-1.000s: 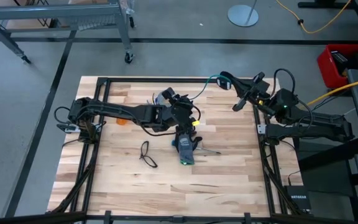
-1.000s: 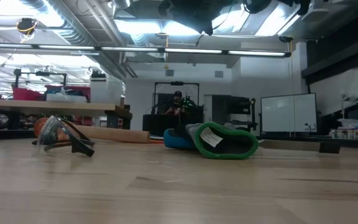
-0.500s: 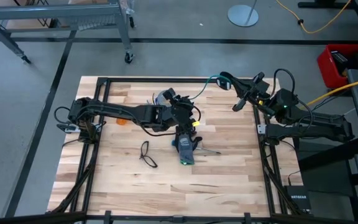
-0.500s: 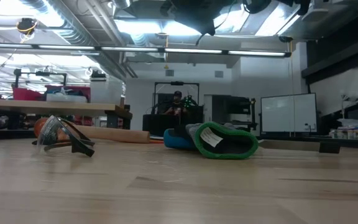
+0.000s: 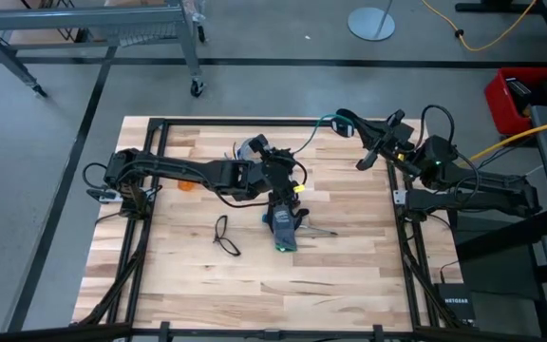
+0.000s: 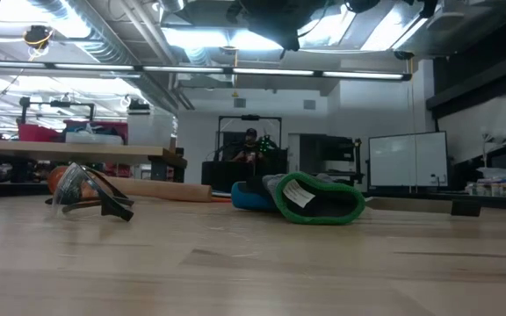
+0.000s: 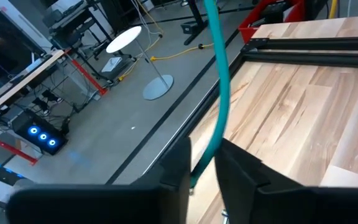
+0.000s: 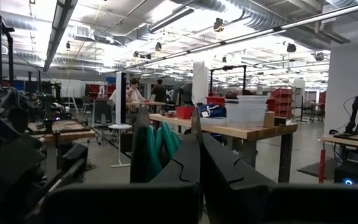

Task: Coil cords
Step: Coil the green wire on the black spool

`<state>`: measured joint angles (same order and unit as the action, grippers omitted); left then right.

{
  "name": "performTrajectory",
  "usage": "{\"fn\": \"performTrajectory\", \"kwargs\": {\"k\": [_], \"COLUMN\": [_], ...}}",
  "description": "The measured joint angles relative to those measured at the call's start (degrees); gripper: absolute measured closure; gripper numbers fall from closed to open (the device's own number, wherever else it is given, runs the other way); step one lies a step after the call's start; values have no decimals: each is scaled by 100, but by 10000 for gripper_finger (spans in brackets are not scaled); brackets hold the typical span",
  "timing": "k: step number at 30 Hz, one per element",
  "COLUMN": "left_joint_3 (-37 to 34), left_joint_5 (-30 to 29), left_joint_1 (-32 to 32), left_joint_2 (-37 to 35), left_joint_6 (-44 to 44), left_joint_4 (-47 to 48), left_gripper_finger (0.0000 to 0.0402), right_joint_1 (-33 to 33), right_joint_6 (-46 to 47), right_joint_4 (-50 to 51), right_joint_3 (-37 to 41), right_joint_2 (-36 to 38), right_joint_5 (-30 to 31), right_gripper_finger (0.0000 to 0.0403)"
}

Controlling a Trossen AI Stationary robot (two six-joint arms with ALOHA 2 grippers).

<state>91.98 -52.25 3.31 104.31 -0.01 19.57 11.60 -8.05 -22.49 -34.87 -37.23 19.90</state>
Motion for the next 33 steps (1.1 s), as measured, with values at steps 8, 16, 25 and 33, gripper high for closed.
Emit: {"fn": "performTrajectory", "kwargs": {"k": [8, 16, 25, 33], "left_joint_3": [0, 0, 0, 0], "left_joint_5": [4, 1315, 2588, 3513], "left_joint_1": [4, -196, -425, -422], "left_joint_2": [0, 54, 570, 730], "left_joint_6": [-11, -1022, -2130, -2416], "left_joint_4": [0, -12, -579, -1023], "left_gripper_finger": [393, 397, 399, 400], "right_joint_1": [0, 0, 7, 2], "right_joint_6": [0, 1, 0, 24], "right_joint_4": [1, -317, -1254, -1520], "right_joint_3": [0, 0, 0, -2], "right_joint_2": [-2, -188, -1032, -1674], "right_joint_5": [0, 48, 5, 1], "right_gripper_finger": [402, 402, 402, 402]}}
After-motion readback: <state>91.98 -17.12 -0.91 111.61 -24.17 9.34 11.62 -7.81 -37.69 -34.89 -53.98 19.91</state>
